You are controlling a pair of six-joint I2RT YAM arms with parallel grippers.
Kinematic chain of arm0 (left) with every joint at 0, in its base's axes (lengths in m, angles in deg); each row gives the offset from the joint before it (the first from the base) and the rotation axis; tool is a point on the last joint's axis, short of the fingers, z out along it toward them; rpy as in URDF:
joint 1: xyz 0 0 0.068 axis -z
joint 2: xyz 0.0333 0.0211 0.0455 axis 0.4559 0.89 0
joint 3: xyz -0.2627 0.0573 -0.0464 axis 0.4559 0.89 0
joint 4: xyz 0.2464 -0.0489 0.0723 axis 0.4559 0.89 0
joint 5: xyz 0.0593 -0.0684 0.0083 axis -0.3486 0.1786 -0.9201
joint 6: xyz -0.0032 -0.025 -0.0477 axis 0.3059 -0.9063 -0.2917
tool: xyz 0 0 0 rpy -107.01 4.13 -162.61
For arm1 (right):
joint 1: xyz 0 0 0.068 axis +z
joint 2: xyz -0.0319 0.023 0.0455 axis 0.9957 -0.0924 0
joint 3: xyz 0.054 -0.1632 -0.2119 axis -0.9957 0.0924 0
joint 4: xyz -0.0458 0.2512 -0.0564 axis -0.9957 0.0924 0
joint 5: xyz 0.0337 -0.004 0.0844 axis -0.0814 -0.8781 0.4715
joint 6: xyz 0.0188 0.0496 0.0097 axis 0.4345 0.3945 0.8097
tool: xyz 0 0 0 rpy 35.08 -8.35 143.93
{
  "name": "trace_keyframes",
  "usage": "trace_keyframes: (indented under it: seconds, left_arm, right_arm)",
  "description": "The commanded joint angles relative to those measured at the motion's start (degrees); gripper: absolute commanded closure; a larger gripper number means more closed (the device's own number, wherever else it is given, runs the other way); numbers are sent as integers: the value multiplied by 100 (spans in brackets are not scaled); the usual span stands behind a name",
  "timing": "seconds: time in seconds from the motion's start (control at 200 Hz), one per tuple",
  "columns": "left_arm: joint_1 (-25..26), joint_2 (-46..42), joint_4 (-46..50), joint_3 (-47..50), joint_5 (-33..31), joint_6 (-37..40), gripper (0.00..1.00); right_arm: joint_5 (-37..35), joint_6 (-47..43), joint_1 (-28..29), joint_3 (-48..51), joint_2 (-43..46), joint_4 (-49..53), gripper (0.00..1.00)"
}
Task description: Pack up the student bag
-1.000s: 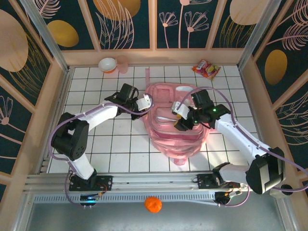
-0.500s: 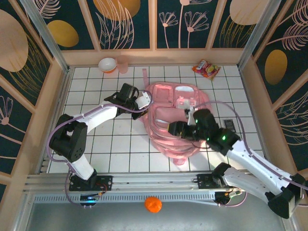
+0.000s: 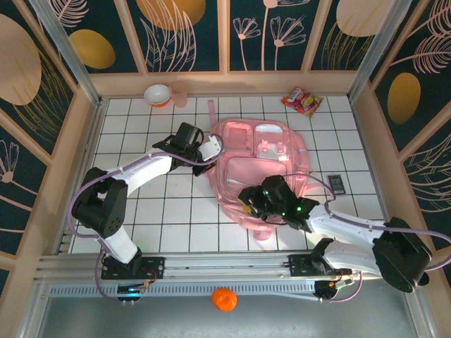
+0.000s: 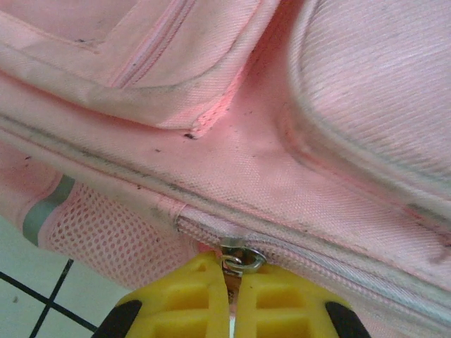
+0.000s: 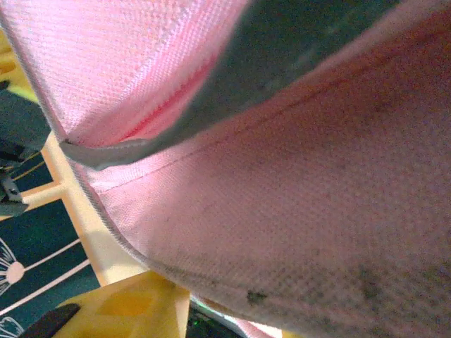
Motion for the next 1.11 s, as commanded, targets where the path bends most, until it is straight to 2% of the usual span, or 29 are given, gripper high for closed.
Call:
trace_keyframes:
  seconds: [0.0,0.16,0.32,0.365,0.44,0.545,0.831,0.906,0.971,1.011,1.076,1.101]
  left_arm:
    - [188,-235,555,107,286,211,100]
    - [320,-205,827,175,88,110,100]
    - [330,-124,801,275,-529,-728,100]
    - [337,-85,925,249,-346,-856,100]
    - [410,-126,1017,283,371,-972,100]
    - [679,-345,562,504,948,-1464,100]
    - [1364,-525,-508,532,1481,-2495,98]
    - [1432,-679,-1127,669,1756,-2774,93]
    - [1450,-804,-1403,779,1996,-2678,85]
    - [1449,-894,-1342,794,1947,-2434,77]
    - [1442,-1089,-1001,816,1763,-1703,57]
    - [1439,-1184,-868,842,1614,-1408,51]
  right_arm:
    - [-320,-359,-382,-427,-323,-949,69]
    - [-301,-617,-641,-687,-640,-1079,76]
    - [-275,-690,-730,-718,-813,-1312,79]
    - [-250,-758,-779,-730,-811,-1274,79]
    - [-232,-889,-911,-757,-751,-1172,79]
    - [-80,-1034,-1048,-860,-783,-1091,80]
    - [98,-1074,-1044,-914,-894,-1196,83]
    - [255,-1234,-1171,-915,-874,-1058,83]
    - [531,-1543,-1354,-963,-829,-889,83]
    - [733,-1839,-1483,-1037,-784,-621,84]
    - [961,-2388,-1569,-1212,-671,-40,85]
    - [1061,-2597,-1778,-1284,-614,172,85]
